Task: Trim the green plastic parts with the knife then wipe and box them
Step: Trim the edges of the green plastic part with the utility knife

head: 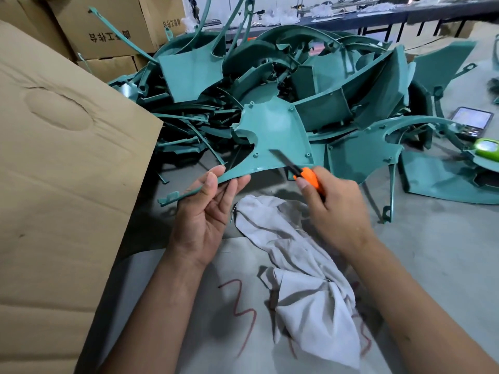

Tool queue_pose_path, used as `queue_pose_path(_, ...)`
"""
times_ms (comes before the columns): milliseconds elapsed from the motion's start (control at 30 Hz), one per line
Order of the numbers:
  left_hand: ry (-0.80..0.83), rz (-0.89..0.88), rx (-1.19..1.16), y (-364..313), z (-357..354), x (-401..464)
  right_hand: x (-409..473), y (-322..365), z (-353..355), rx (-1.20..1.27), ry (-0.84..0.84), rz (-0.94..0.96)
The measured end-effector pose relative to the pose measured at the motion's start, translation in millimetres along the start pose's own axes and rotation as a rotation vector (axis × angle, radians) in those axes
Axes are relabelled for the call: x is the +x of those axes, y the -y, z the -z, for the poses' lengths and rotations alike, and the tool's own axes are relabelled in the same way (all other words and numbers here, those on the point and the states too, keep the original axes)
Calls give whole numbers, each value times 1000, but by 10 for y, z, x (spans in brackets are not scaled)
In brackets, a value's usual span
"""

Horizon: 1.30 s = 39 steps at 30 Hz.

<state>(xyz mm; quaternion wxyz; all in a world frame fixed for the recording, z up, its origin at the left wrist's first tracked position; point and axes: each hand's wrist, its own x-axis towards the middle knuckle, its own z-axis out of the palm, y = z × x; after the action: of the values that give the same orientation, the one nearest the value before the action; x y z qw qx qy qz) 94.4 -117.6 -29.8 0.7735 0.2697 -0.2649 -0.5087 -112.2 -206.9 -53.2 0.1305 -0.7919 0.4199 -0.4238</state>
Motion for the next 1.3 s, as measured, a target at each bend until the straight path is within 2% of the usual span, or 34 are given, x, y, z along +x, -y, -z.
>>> queue_pose_path(100, 26, -15, -4, -84, 43, -4, 45, -119, 94, -94, -76, -201)
queue_pose_path(267, 26, -66, 102, -51, 60, -1, 56, -200, 136, -348, -141, -336)
queue_pose_path(333, 30, -90, 98, -61, 79, 12, 73, -237, 155, -404, -87, -427)
queue_pose_path(400, 32, -110, 117, -99, 118, 37, 87, -250, 206, -444, 37, -494)
queue_pose_path(467, 26, -145, 176, -126, 151, 63, 88, -194, 240, -490, 125, -455)
queue_pose_path(567, -20, -218, 262, -126, 160, 84, 77, -24, 252, -382, 5, -234)
queue_pose_path(633, -61, -264, 318, -118, 168, 95, 76, 54, 295, -247, 24, -97)
queue_pose_path(700, -81, -314, 398, -121, 189, 99, 91, 87, 344, -79, 243, -5)
queue_pose_path(767, -78, -361, 473, -127, 205, 98, 89, 89, 370, 34, 655, -25)
queue_pose_path(800, -76, -378, 498, -132, 206, 96, 79, 79, 374, 2, 844, -24)
queue_pose_path(833, -78, -390, 514, -135, 205, 94, 67, 59, 372, -53, 974, 8)
queue_pose_path(900, -94, -404, 534, -138, 199, 96, 49, 16, 368, -99, 1075, 86)
queue_pose_path(967, -116, -410, 542, -125, 197, 101, 39, 2, 362, -133, 1068, 131)
queue_pose_path(1033, -134, -411, 554, -102, 200, 103, 39, -11, 303, -135, 961, 157)
queue_pose_path(1200, -169, -446, 644, -7, 190, 113, 74, 30, 357, 206, 698, 38)
queue_pose_path(1300, -167, -500, 814, 34, 209, 118, 99, 50, 379, 393, 428, 0)
